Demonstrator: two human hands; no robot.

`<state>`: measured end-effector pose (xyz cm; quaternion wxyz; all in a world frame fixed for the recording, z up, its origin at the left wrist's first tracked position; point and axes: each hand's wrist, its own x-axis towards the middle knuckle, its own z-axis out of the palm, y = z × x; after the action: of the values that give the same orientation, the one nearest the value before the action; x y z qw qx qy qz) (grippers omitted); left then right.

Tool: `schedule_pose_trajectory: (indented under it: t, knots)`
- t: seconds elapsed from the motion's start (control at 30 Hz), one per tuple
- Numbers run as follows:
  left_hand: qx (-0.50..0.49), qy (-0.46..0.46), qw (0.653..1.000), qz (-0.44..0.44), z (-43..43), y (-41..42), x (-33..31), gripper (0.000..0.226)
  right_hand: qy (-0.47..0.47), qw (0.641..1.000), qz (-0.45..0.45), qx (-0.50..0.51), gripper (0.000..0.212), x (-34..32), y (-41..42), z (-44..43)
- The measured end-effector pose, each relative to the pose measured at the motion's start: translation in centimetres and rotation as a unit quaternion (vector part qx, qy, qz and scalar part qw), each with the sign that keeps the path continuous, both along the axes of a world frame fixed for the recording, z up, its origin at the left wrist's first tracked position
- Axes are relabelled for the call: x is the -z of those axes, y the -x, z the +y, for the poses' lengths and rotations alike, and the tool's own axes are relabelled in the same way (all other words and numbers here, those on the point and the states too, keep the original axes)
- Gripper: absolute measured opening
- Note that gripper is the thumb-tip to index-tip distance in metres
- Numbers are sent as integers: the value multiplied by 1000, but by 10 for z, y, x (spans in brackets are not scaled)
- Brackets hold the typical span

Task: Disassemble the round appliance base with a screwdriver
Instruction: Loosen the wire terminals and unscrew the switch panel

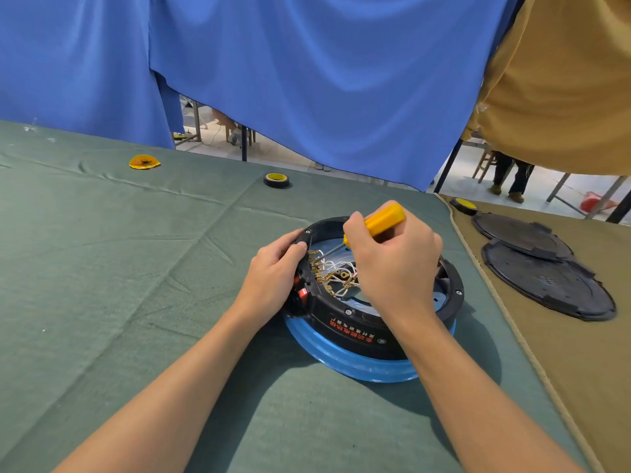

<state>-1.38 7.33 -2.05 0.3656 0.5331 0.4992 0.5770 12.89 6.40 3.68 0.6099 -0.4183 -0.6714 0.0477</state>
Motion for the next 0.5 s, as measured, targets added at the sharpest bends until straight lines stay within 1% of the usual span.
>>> schedule_pose_trajectory:
  t: [0.13, 0.3, 0.4, 0.5]
  knots:
    - [-4, -7, 1000, 2, 1, 0, 0, 32, -11, 1000, -15, -13, 41, 0, -1, 1]
    - [-3, -13, 1000, 15, -1, 0, -1, 33, -69, 995, -63, -41, 37, -2, 4, -5]
    - [-4, -11, 1000, 20, -1, 0, -2, 33, -93, 991, -85, -39, 36, -1, 4, -7]
    - [-6, -9, 1000, 13, -2, -2, -3, 32, -94, 993, -69, -28, 37, -1, -1, -6]
